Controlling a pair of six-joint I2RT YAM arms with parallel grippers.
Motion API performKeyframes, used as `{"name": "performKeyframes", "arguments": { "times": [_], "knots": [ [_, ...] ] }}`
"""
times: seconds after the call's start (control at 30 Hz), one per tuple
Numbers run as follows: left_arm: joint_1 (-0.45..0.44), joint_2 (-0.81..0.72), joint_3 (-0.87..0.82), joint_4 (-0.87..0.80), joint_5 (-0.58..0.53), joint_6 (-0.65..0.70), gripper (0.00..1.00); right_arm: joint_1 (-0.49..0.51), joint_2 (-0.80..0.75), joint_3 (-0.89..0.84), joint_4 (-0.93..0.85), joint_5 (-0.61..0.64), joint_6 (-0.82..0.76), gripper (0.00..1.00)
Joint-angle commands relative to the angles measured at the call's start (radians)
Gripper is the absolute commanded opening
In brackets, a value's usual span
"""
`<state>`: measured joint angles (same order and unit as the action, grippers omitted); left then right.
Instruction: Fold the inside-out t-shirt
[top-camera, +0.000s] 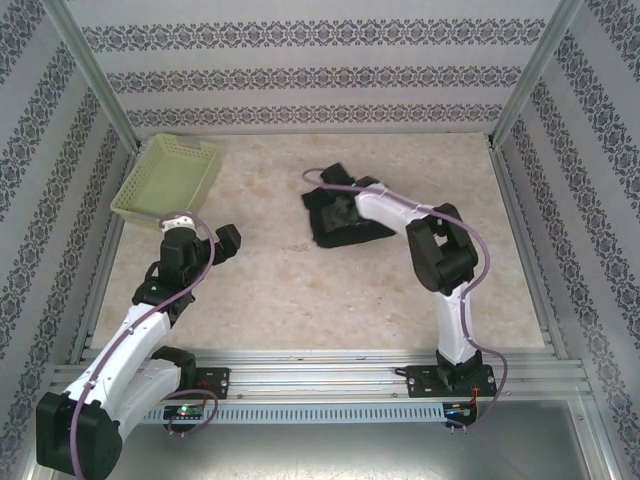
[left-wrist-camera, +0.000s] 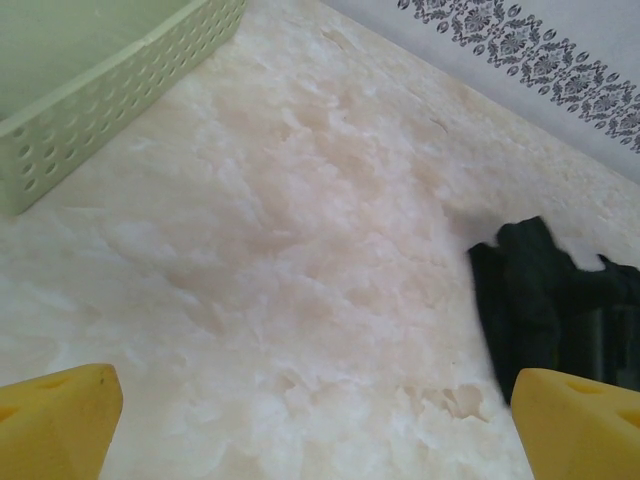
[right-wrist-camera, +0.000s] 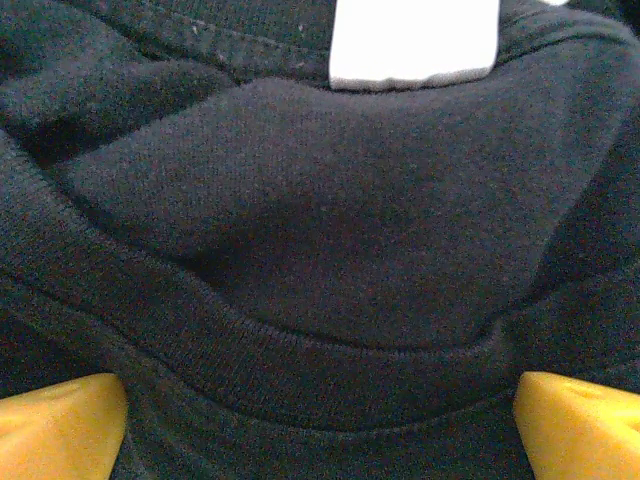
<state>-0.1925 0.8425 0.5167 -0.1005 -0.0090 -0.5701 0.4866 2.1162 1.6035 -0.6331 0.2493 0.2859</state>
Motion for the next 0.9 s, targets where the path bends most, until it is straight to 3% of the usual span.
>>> {"name": "performKeyframes", "arguments": {
  "times": [0.0,0.23,0.5,0.7,0.87],
  "knots": [
    [0.017,-0.019,-0.011,0.023,-0.021,0.024,1.00,-0.096,0.040,0.071,-0.082,0.076,-0.139,0.98],
    [0.024,-0.032,-0.012,0.003,-0.049,0.043,1.00,-0.254,0.171,0.281,-0.148,0.146,-0.275,0.98],
    [0.027,-0.040,-0.026,0.026,-0.054,0.046,1.00,-0.424,0.161,0.263,-0.099,0.120,-0.327,0.98],
    [0.027,0.014,-0.028,0.043,-0.038,0.045,1.00,-0.484,0.204,0.307,-0.070,0.194,-0.442,0.98],
    [0.027,0.039,-0.037,0.051,-0.082,0.059,1.00,-0.506,0.159,0.307,-0.061,0.231,-0.430,0.98]
  ]
}}
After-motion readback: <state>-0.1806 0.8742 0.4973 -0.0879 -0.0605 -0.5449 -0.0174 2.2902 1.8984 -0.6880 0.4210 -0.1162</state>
